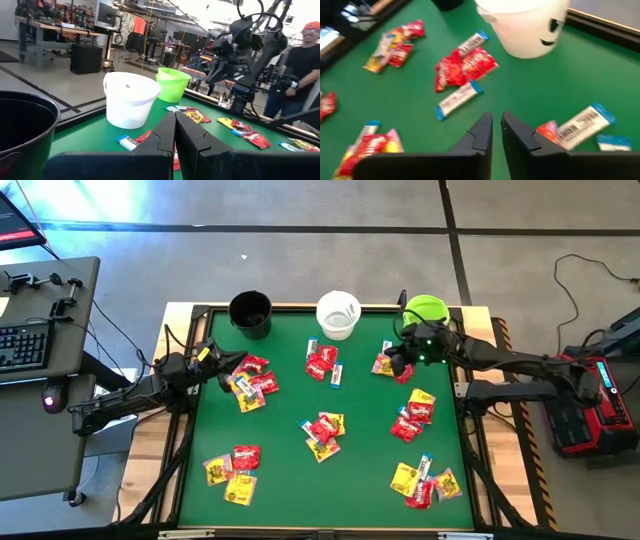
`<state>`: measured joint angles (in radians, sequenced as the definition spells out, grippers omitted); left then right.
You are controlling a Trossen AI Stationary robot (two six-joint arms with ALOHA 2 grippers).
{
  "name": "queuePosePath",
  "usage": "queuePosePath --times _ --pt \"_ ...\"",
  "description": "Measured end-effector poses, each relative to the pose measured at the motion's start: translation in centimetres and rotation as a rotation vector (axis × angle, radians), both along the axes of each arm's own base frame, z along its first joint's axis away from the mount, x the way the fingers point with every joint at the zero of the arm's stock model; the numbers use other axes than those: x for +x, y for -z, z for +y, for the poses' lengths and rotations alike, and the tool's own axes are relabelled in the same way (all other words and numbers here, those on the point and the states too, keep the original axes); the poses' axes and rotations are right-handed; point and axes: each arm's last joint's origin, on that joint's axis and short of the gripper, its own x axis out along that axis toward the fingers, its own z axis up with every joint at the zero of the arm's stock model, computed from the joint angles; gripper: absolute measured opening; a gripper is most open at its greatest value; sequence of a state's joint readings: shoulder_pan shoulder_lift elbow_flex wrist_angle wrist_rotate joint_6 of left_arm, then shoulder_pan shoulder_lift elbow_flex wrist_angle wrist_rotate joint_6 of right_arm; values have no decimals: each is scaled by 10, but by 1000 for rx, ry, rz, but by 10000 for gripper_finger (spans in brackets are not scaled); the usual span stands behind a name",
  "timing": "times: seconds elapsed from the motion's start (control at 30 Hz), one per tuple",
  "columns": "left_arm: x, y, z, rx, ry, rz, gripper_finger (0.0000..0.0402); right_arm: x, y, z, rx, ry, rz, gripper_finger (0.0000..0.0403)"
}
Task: Sort candy by brand, put in halloween buckets
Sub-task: Put the yellow candy into the white bucket
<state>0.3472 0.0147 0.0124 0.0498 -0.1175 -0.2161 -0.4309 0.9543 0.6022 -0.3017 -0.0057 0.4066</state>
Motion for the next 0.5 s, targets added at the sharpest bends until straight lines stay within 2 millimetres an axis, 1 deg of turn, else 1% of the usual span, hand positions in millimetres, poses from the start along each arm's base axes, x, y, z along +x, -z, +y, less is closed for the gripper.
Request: queuePosePath --times 0.17,0.3,0.4,0.5 --pt "0 0 0 0 -1 1 1 3 6 -2 40 63 24 92" --pt "0 1 0 5 -2 11 1 8 10 2 49 118 41 131" --pt "0 2 0 -1 -1 27 1 14 8 7 60 141 79 143" --pt "0 2 0 -1 -2 26 1 21 2 10 52 187 145 146"
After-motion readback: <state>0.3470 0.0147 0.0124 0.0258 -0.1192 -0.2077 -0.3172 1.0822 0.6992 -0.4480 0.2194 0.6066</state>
